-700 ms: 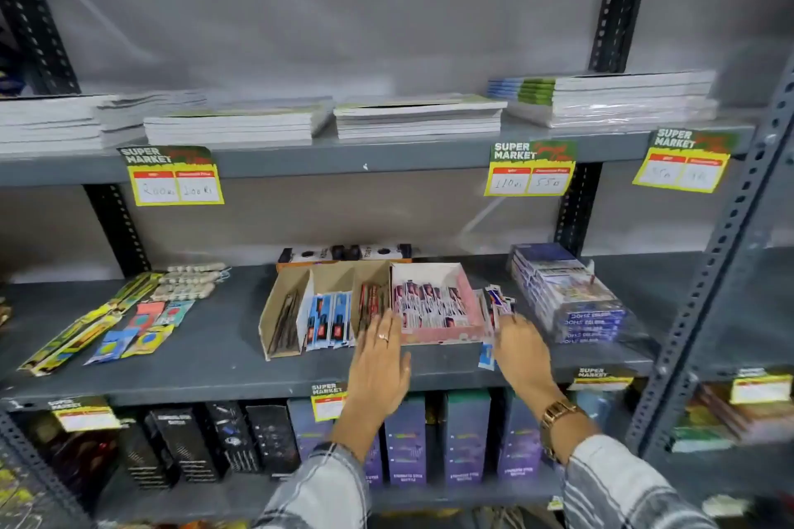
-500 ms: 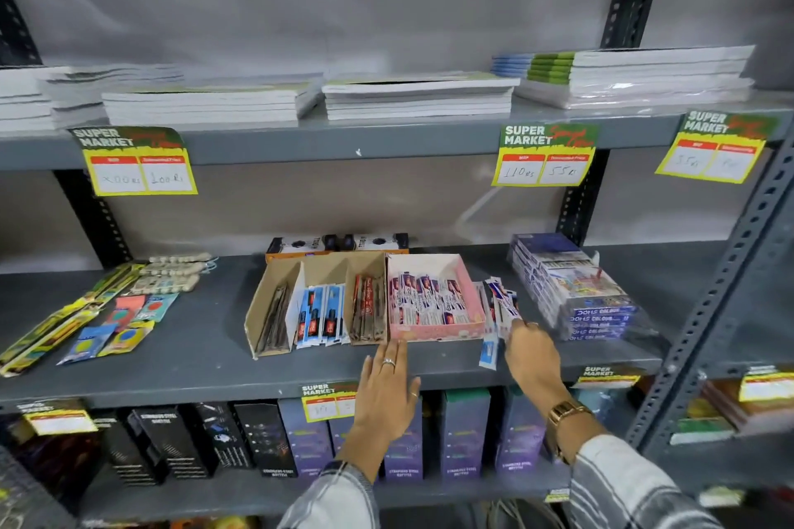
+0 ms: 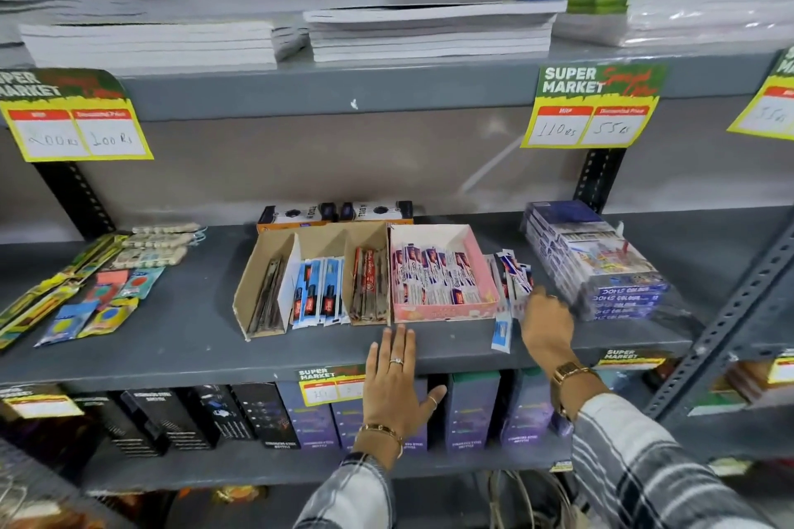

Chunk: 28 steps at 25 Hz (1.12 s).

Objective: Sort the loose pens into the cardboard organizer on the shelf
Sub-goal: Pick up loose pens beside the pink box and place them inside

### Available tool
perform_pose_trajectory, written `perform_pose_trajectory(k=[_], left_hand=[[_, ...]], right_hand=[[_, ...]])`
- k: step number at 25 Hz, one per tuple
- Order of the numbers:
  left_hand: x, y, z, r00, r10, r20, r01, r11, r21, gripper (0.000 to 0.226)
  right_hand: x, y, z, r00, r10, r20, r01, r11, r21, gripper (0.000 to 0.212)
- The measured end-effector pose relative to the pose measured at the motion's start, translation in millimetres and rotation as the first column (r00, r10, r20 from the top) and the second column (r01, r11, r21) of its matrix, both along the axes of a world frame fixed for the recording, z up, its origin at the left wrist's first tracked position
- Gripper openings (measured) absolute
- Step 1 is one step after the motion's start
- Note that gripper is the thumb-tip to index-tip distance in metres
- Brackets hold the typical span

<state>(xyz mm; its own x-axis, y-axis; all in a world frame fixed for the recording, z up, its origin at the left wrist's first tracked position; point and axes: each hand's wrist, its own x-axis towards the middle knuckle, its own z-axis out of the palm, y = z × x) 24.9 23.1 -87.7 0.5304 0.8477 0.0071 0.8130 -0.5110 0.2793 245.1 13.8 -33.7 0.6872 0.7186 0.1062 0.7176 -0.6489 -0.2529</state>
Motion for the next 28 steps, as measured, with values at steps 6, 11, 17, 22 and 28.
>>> perform_pose_trajectory(k=[6, 11, 17, 22, 28], left_hand=[[0, 2, -2, 1.000, 0.015, 0.023, -0.015, 1.000, 0.005, 0.093], [1, 7, -6, 1.000, 0.024, -0.011, -0.024, 1.000, -0.008, 0.096], [0, -1, 6, 0.990, 0.043, -0.131, -0.033, 0.996, 0.080, 0.100], [-4, 1, 6, 0.985, 0.039, -0.168, -0.023, 0.995, 0.096, 0.104], [-4, -1, 8, 0.989, 0.036, -0.141, -0.017, 0.991, 0.135, 0.105]], right_hand=[[-1, 13, 10, 0.980, -0.101, -0.169, 0.110, 0.993, 0.042, 0.028], [-1, 12, 15, 0.951, -0.143, -0.273, 0.180, 0.977, 0.118, 0.022], [-8, 4, 24, 0.927, -0.141, -0.349, 0.240, 0.935, 0.260, 0.023], [-18, -2, 43, 0.922, -0.094, -0.375, 0.258, 0.872, 0.416, 0.021], [-37, 23, 59, 0.787, 0.040, -0.615, 0.329, 0.817, 0.474, 0.017]])
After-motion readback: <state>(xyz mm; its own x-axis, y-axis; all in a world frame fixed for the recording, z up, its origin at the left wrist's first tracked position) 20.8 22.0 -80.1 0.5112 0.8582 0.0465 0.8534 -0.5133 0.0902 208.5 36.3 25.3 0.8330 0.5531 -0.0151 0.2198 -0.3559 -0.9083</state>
